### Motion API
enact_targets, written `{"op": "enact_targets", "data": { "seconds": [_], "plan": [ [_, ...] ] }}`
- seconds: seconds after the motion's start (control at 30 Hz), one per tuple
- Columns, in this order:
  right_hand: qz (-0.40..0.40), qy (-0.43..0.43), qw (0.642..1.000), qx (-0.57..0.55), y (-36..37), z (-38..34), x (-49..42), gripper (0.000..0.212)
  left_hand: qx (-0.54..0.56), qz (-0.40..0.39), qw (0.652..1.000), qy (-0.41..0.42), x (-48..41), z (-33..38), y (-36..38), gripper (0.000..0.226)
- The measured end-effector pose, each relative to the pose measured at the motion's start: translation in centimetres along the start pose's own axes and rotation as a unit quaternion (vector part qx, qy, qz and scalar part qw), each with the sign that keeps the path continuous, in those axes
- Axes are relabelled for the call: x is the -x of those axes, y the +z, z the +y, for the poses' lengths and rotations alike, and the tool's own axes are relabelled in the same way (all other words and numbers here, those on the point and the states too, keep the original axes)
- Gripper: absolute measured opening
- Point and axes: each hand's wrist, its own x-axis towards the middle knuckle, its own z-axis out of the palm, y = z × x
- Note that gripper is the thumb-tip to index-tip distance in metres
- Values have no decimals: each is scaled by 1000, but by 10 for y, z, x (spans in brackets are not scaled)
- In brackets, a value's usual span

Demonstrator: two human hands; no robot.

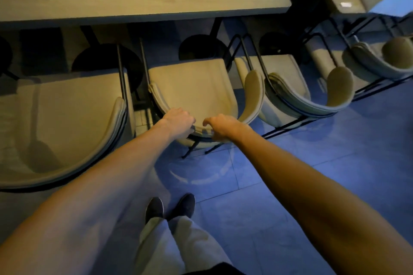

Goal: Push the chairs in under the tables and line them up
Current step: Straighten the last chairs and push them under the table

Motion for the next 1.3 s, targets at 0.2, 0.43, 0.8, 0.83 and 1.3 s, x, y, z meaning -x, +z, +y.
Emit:
{"op": "enact_targets", "data": {
  "seconds": [0.2, 0.43, 0.8, 0.83, 1.3],
  "plan": [
    [-2, 35, 999, -15, -10, -14, 38, 53, -3, 60, 998, 30, 17, 10, -55, 46],
    [39, 40, 998, -37, -29, 6, 71, 53, -34, 101, 994, 32, 26, 41, -110, 40],
    [64, 35, 995, -74, 8, 153, 102, 49, -85, 27, 995, 55, -48, 167, -124, 41],
    [63, 31, 995, -68, 15, 172, 106, 50, -81, 25, 995, 51, -58, 181, -123, 40],
    [82, 60, 988, -120, 63, 372, 114, 49, -108, 22, 993, 44, -175, 335, -145, 52]
  ]
}}
